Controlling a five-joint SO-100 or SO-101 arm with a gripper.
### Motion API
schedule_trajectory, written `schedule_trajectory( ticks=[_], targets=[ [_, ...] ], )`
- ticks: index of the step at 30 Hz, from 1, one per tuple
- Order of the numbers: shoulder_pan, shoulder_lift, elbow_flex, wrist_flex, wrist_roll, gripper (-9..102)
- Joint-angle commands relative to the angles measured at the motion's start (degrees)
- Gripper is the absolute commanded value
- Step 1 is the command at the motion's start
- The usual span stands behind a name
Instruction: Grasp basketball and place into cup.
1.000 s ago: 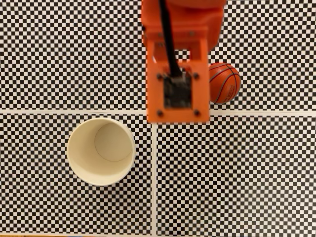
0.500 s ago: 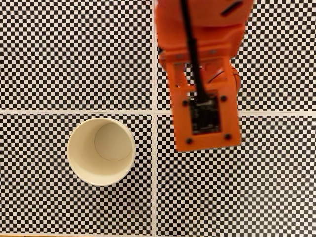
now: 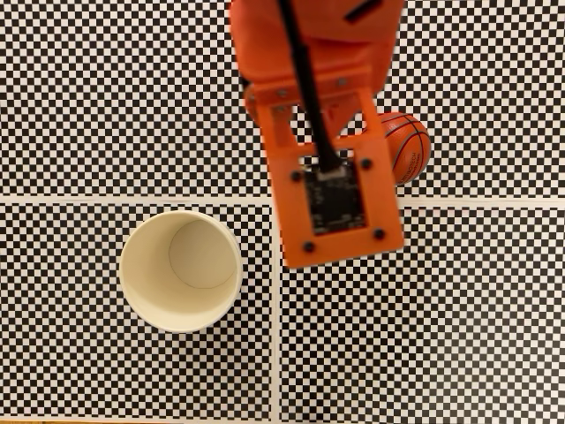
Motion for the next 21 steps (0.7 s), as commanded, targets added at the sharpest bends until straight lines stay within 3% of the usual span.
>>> schedule_trajectory(
  ticks=[1, 4, 12, 15, 21],
  targets=[
    [0.3, 0.1, -2.5, 1.4, 4.7, 0],
    [0.8, -0.4, -3.6, 0.4, 1.8, 0],
    [-5.3, -2.5, -3.7, -0.7, 4.1, 25],
    [-9.4, -4.6, -2.1, -0.9, 7.2, 41],
    [-15.8, -5.2, -1.0, -2.5, 7.6, 49]
  ],
)
